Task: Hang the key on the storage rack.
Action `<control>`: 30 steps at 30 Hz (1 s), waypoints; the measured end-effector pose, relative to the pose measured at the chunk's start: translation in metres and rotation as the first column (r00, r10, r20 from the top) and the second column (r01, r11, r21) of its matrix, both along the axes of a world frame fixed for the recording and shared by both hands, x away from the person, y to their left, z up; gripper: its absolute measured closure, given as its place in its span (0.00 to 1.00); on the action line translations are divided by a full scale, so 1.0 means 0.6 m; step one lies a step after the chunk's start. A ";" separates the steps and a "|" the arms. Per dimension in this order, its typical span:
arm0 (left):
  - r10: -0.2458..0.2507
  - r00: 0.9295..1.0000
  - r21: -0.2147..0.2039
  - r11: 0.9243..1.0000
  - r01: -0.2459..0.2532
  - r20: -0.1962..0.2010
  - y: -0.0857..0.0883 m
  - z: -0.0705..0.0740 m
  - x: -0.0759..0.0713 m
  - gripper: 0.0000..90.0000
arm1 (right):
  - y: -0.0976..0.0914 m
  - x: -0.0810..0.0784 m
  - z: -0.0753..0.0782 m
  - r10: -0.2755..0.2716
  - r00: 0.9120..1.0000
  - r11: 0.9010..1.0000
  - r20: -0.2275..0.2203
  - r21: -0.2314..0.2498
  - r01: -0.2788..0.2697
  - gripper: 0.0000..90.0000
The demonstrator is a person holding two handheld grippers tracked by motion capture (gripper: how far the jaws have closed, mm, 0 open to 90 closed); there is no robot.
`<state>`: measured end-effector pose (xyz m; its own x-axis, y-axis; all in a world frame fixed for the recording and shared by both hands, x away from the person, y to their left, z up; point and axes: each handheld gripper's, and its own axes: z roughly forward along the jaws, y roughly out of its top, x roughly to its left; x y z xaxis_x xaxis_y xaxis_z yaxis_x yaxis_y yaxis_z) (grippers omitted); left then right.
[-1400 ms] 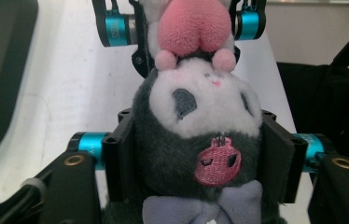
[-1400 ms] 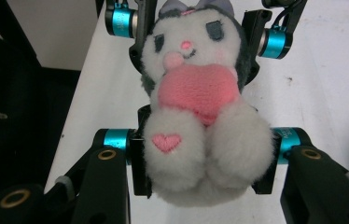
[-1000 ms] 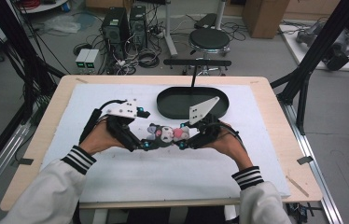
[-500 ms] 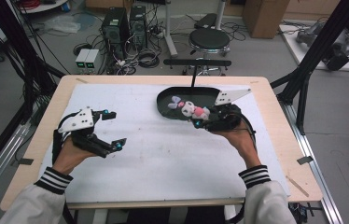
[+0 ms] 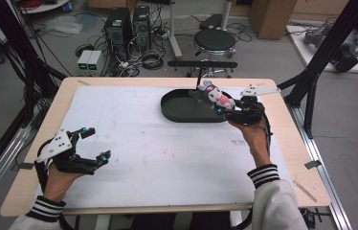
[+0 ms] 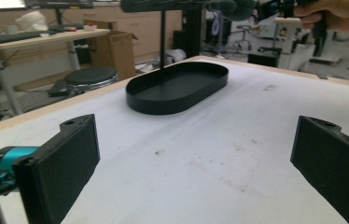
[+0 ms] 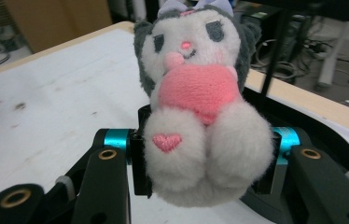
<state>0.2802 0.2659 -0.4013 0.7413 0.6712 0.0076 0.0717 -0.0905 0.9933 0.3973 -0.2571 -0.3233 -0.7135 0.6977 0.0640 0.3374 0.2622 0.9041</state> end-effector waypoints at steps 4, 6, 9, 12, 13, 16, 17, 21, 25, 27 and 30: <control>0.051 0.999 -0.029 0.998 -0.051 0.007 0.013 -0.024 -0.014 0.02 | -0.011 0.006 0.003 -0.062 0.998 0.998 -0.005 0.018 0.062 0.60; 0.064 0.998 -0.021 0.998 -0.064 0.003 0.017 -0.034 -0.019 0.02 | -0.015 0.008 0.008 -0.084 0.996 0.996 0.005 0.019 0.084 0.60; 0.080 0.997 -0.033 0.996 -0.080 0.000 0.021 -0.044 -0.022 0.02 | -0.017 0.013 0.015 -0.110 0.994 0.994 0.006 0.015 0.109 0.59; 0.111 0.994 -0.043 0.993 -0.110 0.014 0.027 -0.051 -0.025 0.02 | -0.020 0.020 0.024 -0.147 0.989 0.989 0.021 0.025 0.146 0.60; 0.117 0.993 -0.046 0.992 -0.117 0.014 0.028 -0.053 -0.025 0.02 | -0.021 0.022 0.027 -0.153 0.988 0.988 0.023 0.027 0.152 0.60; 0.141 0.990 -0.043 0.989 -0.140 0.018 0.031 -0.059 -0.025 0.02 | -0.022 0.030 0.032 -0.178 0.984 0.984 0.020 0.022 0.178 0.60; 0.144 0.989 -0.044 0.989 -0.143 0.018 0.031 -0.061 -0.025 0.02 | -0.022 0.033 0.034 -0.186 0.982 0.982 0.018 0.022 0.186 0.60; 0.157 0.987 -0.061 0.986 -0.155 0.041 0.029 -0.069 -0.026 0.02 | -0.019 0.043 0.039 -0.207 0.978 0.978 0.024 0.012 0.207 0.60; 0.179 0.984 -0.069 0.982 -0.177 0.027 0.026 -0.082 -0.025 0.02 | -0.014 0.053 0.045 -0.229 0.973 0.973 0.023 0.006 0.229 0.60; 0.198 0.980 -0.065 0.979 -0.196 0.034 0.025 -0.082 -0.026 0.02 | -0.012 0.057 0.048 -0.240 0.970 0.971 0.022 0.007 0.240 0.60; 0.197 0.980 -0.076 0.978 -0.194 0.028 0.028 -0.083 -0.025 0.02 | -0.005 0.065 0.051 -0.252 0.967 0.968 0.033 -0.006 0.252 0.59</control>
